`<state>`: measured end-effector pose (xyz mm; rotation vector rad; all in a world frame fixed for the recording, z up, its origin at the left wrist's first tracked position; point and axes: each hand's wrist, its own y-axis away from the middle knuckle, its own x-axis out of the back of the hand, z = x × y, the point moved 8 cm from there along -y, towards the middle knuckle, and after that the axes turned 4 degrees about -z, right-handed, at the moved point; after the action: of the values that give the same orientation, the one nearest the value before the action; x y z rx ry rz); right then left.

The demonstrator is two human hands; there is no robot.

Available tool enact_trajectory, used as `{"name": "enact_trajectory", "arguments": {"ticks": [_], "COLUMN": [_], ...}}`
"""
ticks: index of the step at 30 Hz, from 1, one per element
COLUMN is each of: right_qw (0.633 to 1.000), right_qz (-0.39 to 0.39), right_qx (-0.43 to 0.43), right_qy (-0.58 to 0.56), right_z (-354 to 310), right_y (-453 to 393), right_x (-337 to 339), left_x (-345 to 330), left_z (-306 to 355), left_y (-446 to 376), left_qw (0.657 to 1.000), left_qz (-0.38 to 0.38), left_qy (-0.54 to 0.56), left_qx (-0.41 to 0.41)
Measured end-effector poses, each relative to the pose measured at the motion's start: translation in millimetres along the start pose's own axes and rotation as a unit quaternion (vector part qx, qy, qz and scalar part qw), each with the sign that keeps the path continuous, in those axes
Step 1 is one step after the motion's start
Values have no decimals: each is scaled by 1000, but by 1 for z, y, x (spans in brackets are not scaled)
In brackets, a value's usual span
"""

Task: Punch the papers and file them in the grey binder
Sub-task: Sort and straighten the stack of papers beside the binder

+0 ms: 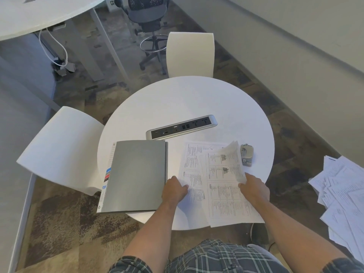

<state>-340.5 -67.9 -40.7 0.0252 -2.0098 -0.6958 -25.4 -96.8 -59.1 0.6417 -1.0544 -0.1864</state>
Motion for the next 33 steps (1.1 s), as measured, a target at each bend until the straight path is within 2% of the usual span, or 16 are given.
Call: {"name": "enact_trajectory", "arguments": {"ticks": [8,17,20,24,27,31,33], "right_qw": [1000,1000,1000,1000,1000,998,992], "right_qz": [-16,-20,-23,-27,-28,-35,-39], "right_qx": [-6,-9,-9,-7,-7,-10,-11], "right_qy": [-3,4,-1,-5,-10,-58,-119], "right_z": [1,1,0,2,3,6,10], "right_y": [-5,-5,-4,-4,-5,-7,-12], "right_x": [-4,-4,-3,-3,-4,-9,-12], "left_x": [-13,-23,-26,-20,-12,-10,-9], "left_z": [5,10,9,4,4,-12,-19], "left_y": [5,5,5,-3,-8,-10,-11], "left_qw": [998,999,999,984,978,963,950], "left_qz": [26,14,7,0,-5,-26,-33], "left_qy": [-58,-37,23,176,207,267,310], "left_qx": [16,36,25,0,-36,-13,4]}}
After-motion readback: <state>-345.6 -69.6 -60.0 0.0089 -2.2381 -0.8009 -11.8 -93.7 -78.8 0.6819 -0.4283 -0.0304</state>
